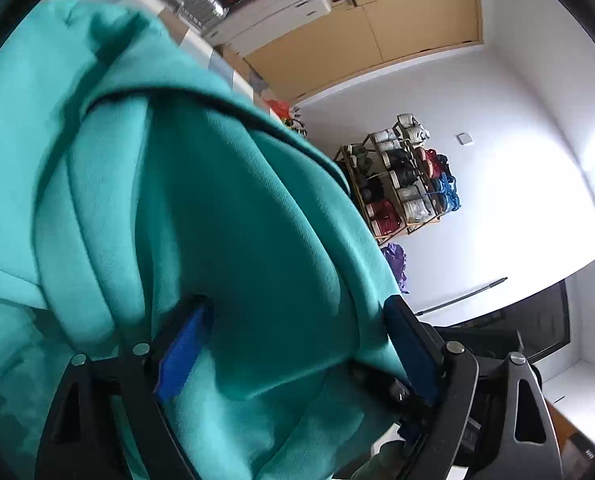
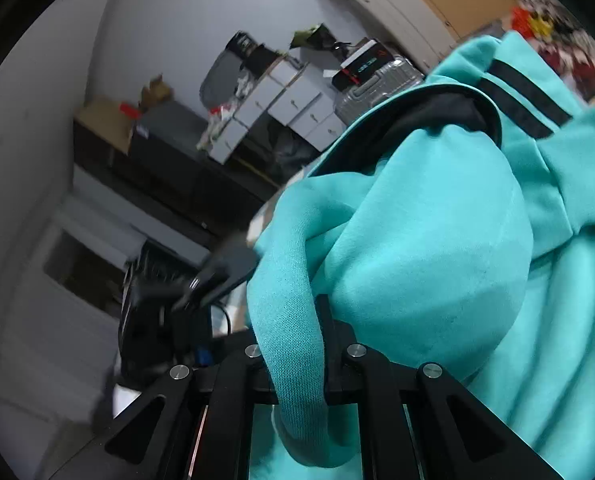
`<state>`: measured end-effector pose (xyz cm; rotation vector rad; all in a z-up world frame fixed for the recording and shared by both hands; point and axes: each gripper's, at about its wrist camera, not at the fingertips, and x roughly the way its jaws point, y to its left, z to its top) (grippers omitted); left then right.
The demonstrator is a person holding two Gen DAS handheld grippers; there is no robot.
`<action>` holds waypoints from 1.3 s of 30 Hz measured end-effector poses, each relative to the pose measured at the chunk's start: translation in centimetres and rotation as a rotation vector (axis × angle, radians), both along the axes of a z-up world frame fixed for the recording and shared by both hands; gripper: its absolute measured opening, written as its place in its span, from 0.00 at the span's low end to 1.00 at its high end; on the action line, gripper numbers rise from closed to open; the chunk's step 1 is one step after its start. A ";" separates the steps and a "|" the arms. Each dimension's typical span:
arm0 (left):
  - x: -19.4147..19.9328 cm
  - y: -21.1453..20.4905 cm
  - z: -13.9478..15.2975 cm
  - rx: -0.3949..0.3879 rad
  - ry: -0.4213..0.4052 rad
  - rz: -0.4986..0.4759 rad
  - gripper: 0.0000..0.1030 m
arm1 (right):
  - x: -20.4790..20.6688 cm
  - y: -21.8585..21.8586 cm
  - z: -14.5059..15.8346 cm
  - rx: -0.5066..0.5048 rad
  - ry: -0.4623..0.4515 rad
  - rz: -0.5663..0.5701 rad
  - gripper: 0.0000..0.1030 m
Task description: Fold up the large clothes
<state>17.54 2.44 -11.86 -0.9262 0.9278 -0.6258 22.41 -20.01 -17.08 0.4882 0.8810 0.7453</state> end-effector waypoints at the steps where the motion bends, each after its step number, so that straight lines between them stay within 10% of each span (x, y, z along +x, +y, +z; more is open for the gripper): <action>1: 0.1 -0.1 0.0 -0.009 0.002 -0.006 0.57 | 0.0 0.3 0.1 -0.032 -0.017 0.007 0.11; 6: 0.5 -0.8 0.5 0.005 -0.010 0.014 0.06 | -0.5 1.1 -0.2 -0.153 -0.040 -0.010 0.16; 12: 0.5 1.8 1.3 -0.023 -0.050 0.115 0.04 | -4.1 2.5 -0.4 -0.290 -0.137 0.010 0.63; 18: -0.3 5.9 0.0 -0.043 0.015 0.173 0.04 | -5.7 2.9 -2.6 -0.324 -0.072 0.044 0.66; 25: -0.2 5.0 -1.1 0.055 0.064 0.138 0.04 | -2.0 -2.0 -5.3 -0.049 0.190 -0.145 0.68; 30: -0.7 5.7 -2.0 0.053 0.093 0.137 0.04 | -1.2 -4.1 -5.0 0.066 0.198 -0.240 0.68; 39: -0.6 5.1 -2.0 0.035 0.106 0.125 0.04 | 4.4 -1.2 -6.2 -0.062 0.344 -0.260 0.75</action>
